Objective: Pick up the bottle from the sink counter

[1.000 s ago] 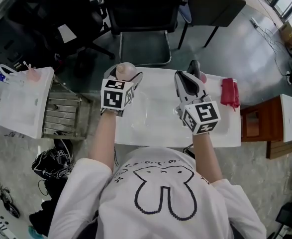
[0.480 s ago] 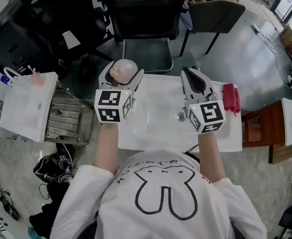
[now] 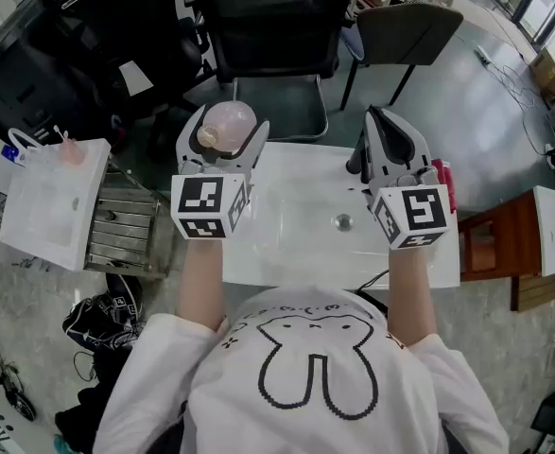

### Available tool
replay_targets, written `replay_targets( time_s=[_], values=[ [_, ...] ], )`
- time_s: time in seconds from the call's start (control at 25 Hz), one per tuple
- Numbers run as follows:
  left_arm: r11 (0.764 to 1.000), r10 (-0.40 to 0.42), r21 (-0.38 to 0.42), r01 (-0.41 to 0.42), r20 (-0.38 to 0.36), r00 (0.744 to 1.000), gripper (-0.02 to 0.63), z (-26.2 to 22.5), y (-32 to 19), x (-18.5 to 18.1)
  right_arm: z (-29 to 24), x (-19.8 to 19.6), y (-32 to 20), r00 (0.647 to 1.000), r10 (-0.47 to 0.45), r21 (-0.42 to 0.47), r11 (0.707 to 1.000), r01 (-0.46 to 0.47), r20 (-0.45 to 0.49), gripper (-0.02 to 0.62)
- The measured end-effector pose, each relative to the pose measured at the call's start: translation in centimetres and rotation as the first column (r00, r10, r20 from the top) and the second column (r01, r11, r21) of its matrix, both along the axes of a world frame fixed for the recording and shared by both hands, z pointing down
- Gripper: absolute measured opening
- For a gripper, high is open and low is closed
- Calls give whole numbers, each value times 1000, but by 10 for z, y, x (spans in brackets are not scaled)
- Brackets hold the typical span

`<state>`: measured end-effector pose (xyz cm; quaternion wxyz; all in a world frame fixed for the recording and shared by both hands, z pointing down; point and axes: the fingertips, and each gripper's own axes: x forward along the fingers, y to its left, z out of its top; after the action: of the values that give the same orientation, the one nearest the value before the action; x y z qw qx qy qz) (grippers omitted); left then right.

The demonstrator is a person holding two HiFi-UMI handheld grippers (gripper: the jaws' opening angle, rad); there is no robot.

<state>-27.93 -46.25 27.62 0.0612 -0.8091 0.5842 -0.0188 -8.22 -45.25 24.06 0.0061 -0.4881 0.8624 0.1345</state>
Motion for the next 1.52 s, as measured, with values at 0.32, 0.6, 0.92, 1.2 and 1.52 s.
replay_targets(
  time_s=[0.32, 0.6, 0.92, 1.2, 1.52],
  values=[
    [999, -21, 40, 21, 12, 1000, 400, -28, 5, -8, -26, 23, 4, 997, 68, 48, 996, -69, 23, 37],
    [997, -48, 66, 48, -7, 999, 400, -41, 9, -20, -33, 41, 11, 992, 115, 59, 991, -118, 52, 35],
    [995, -41, 91, 41, -1, 999, 400, -49, 11, -18, -30, 40, 14, 990, 140, 60, 988, -141, 34, 35],
    [995, -34, 98, 34, 4, 999, 400, -48, 11, -16, -23, 39, 17, 988, 152, 51, 987, -154, 33, 35],
    [995, -30, 93, 30, -1, 1000, 400, -46, 5, -20, -18, 35, 14, 987, 161, 39, 986, -162, 29, 35]
  ],
)
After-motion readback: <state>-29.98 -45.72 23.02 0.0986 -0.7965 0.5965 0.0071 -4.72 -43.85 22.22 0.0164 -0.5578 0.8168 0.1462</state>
